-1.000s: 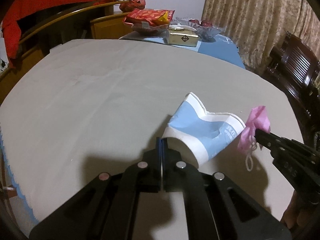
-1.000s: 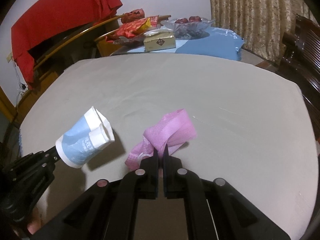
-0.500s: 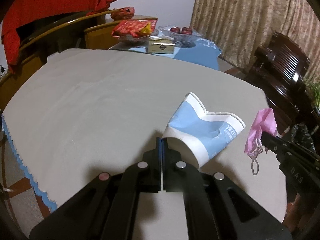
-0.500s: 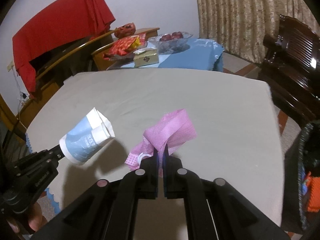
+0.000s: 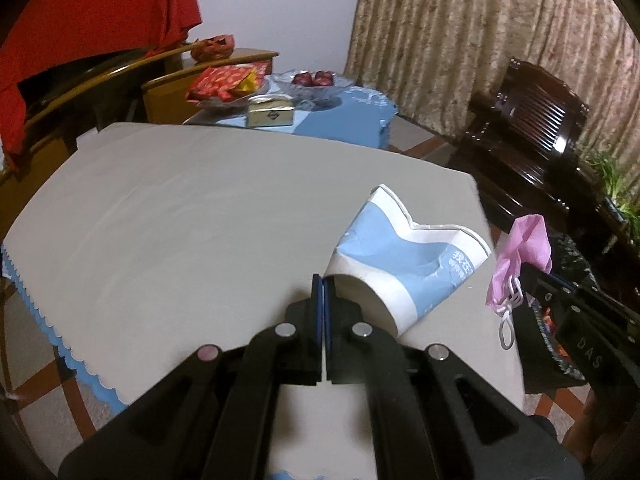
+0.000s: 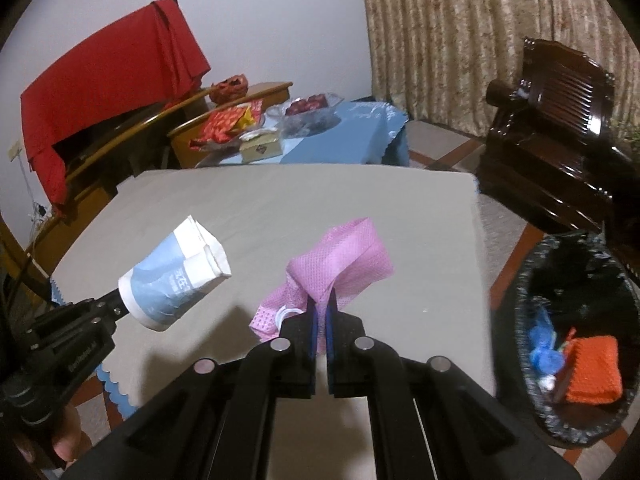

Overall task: Collect trash
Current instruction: 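Carry the mask and cup in both tools over the trash bin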

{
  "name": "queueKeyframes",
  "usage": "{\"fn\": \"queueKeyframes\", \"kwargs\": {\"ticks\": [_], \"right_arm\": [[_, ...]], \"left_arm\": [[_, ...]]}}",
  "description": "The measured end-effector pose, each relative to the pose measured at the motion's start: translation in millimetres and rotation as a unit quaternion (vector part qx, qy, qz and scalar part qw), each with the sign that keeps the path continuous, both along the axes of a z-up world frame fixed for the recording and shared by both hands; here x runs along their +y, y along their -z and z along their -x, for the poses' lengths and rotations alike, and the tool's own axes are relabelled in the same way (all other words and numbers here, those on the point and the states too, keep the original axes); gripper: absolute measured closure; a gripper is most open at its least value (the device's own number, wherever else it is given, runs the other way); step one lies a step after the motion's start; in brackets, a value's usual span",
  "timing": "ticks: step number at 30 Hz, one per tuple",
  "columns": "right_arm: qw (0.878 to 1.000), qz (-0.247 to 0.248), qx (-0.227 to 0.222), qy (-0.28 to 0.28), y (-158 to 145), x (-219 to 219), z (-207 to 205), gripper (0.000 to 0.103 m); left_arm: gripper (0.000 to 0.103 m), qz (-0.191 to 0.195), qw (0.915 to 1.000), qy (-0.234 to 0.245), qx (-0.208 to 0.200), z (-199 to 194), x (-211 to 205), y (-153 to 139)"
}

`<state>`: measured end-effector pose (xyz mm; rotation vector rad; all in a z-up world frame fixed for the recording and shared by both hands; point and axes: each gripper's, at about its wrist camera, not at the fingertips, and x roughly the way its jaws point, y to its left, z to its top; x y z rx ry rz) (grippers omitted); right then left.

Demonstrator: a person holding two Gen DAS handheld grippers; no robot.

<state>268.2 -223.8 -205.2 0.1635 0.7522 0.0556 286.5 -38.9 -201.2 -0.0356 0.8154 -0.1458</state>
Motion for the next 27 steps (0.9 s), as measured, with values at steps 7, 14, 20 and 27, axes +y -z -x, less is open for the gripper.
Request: {"fn": "queueKeyframes", "kwargs": {"ticks": [7, 14, 20, 27], "right_arm": [[0.999, 0.003, -0.016, 0.029, -17.8, -40.8, 31.1, 0.1], [0.998, 0.007, -0.026, 0.065, -28.7, -89.2, 58.0, 0.1], [0.995, 0.012, -0.026, 0.098, -29.7, -135.5, 77.0, 0.1], [0.989, 0.024, -0.023, 0.142, -26.0, -200.4, 97.1, 0.1]], "left_arm": [[0.103, 0.0, 0.9995, 0.032, -0.006, 18.4, -46.3, -14.9], [0.103, -0.003, 0.9976, 0.069, -0.012, 33.3, -99.1, -22.9], [0.103, -0.008, 0.9941, 0.107, -0.014, 37.7, -154.8, -25.2], [0.103, -0.009, 0.9892, 0.146, -0.011, 40.6, -218.7, -19.2]]}}
